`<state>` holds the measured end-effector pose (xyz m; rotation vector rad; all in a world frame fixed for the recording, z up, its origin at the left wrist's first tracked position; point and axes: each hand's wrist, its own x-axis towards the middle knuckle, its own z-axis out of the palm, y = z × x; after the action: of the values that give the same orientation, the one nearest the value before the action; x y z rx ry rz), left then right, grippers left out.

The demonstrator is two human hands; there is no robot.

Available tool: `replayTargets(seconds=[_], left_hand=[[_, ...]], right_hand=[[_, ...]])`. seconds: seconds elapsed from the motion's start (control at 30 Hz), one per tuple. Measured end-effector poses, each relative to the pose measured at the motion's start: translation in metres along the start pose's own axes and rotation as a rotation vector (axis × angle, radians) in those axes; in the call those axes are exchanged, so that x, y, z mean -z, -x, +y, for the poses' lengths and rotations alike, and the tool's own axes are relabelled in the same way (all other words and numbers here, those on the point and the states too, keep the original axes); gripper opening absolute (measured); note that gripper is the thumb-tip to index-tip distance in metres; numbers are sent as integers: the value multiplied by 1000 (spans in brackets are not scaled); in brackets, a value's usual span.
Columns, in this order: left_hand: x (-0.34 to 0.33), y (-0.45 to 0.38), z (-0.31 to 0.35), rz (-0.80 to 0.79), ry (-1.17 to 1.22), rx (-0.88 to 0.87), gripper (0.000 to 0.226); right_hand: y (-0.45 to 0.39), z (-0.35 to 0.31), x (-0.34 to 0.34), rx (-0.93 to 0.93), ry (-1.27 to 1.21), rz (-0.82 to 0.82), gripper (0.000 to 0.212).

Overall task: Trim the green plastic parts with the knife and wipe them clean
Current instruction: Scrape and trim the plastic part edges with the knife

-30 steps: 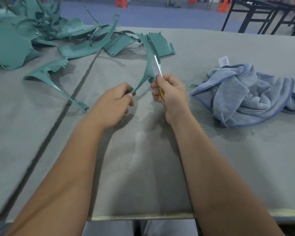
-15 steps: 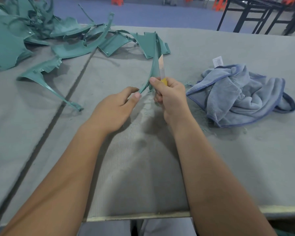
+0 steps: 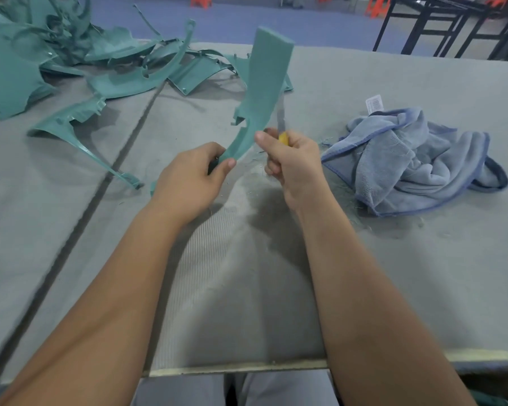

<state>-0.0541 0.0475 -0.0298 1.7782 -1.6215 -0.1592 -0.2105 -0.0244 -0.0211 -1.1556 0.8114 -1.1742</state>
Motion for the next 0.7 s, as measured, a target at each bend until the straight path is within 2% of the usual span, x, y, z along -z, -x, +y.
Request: replayTargets(seconds=[0.1, 0.23, 0.3, 0.37, 0.43, 0.5, 0.6, 0.7], left_hand=[[0, -3, -6, -10, -59, 51, 15], [1, -5, -13, -88, -256, 105, 20], [1, -6, -12, -109, -294, 118, 22], [2, -4, -10, -123, -260, 129, 26], [3, -2, -10, -120, -208, 128, 36], [4, 0, -10, -85, -192, 114, 40], [5, -1, -9, -20, -212, 89, 37], [2, -4, -7, 19, -238, 65, 34]], right_hand=[[2, 3, -2, 128, 258, -20, 14], [0, 8, -1, 121, 308, -12, 20], [-1, 10, -2, 92, 281, 13, 19], [-3, 10, -2, 40, 212, 107, 18], [-5, 9, 1, -16, 102, 224, 21], [-6, 6, 4, -66, -54, 258, 22], [-5, 1, 5, -78, -77, 211, 14], [-5, 0, -2, -131, 16, 44, 29]])
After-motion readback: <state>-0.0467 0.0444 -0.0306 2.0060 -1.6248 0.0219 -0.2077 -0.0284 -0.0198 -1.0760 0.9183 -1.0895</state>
